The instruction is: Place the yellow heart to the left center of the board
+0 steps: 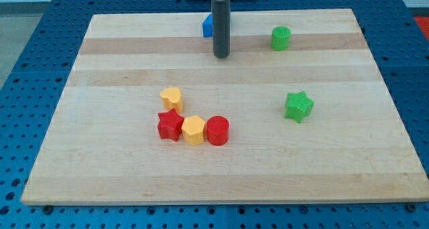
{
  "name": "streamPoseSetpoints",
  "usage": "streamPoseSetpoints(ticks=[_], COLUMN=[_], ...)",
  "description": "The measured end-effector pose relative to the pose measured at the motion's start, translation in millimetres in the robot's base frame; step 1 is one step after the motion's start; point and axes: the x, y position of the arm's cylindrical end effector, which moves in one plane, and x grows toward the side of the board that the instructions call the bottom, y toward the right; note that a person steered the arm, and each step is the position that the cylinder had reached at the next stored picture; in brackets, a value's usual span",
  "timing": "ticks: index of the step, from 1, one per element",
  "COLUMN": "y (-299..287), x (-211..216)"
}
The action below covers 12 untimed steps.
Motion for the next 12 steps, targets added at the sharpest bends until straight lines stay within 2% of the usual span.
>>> streamPoseSetpoints(ticks=[3, 4, 6, 7, 9, 10, 12], y=[-10.7, -37.5, -88.0, -127.8, -144.2, -174.8, -235.6], x=[127.6, 134.7, 90.0, 90.0, 123.3, 120.1, 74.2])
